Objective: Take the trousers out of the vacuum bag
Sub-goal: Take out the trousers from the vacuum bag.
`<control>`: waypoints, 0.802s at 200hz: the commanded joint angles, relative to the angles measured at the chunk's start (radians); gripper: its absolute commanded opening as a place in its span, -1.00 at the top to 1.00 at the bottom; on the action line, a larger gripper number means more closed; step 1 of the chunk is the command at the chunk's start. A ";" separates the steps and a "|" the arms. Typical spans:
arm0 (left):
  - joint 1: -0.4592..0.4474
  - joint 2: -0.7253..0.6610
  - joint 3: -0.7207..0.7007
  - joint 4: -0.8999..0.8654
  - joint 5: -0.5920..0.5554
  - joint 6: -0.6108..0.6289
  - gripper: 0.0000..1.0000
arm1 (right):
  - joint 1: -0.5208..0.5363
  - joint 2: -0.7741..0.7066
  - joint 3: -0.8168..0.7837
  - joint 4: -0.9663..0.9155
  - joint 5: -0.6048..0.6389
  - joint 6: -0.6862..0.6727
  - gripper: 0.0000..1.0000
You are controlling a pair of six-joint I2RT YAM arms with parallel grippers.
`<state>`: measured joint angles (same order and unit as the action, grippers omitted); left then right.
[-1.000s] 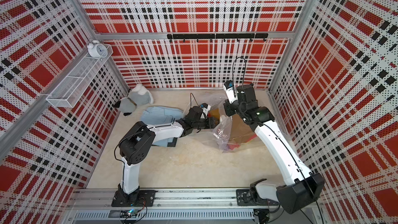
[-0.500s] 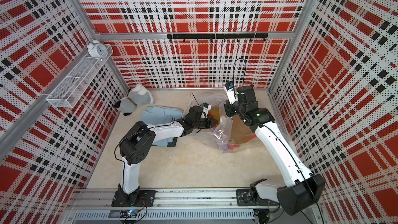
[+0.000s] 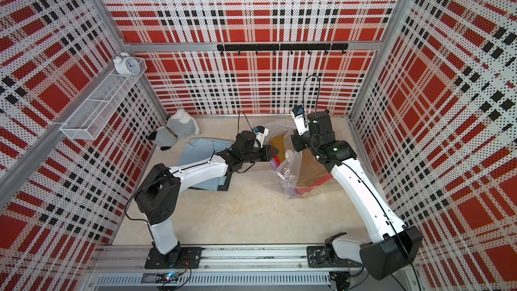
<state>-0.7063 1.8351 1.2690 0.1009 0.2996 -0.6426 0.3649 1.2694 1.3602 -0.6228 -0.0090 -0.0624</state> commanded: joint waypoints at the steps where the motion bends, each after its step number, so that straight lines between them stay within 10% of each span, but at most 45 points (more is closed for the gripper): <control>1: 0.041 -0.104 -0.033 -0.014 -0.044 0.028 1.00 | 0.007 -0.004 -0.003 0.037 0.018 0.006 1.00; 82: 0.058 -0.075 -0.109 0.020 -0.030 0.035 0.90 | 0.006 0.014 -0.006 0.043 0.009 0.008 1.00; 160: 0.013 -0.043 -0.154 0.085 -0.041 -0.012 -0.32 | 0.007 0.003 -0.020 0.044 0.006 0.003 1.00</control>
<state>-0.6777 1.7931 1.1427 0.1280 0.2802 -0.6430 0.3656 1.2854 1.3521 -0.6178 -0.0067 -0.0597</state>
